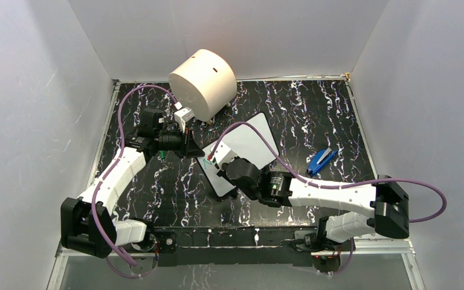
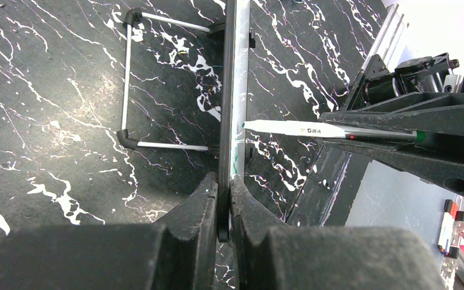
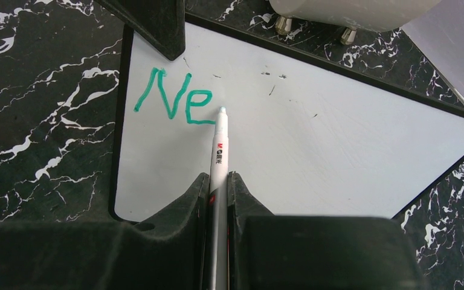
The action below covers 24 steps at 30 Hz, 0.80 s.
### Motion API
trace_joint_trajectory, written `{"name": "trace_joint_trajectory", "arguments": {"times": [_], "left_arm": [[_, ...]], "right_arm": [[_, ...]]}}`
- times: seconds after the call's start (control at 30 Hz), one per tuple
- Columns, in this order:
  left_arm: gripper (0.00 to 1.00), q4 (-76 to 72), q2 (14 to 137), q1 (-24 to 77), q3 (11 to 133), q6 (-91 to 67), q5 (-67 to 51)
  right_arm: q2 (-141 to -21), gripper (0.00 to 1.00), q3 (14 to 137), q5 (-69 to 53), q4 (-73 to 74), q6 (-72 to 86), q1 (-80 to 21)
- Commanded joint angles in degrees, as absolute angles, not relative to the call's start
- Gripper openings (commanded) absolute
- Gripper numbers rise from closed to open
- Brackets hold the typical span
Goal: Write a sentence on the whiteboard
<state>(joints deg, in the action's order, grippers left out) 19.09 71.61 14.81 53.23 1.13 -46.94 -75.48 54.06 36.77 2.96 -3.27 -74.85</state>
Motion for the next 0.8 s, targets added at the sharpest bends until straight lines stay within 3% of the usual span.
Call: {"name": "trace_joint_trajectory", "arguments": {"times": [0.0,0.77], "left_arm": [[0.0,22.5,73.4,15.4,52.7,4.0,-43.0],[0.0,22.5,73.5,15.4,52.8,4.0,-43.1]], "right_arm": [[-75.6,0.0,57.2,36.4,0.5,-3.9,-74.6],[-77.1,0.0,57.8,37.3,4.0,-2.5,-74.2]]}}
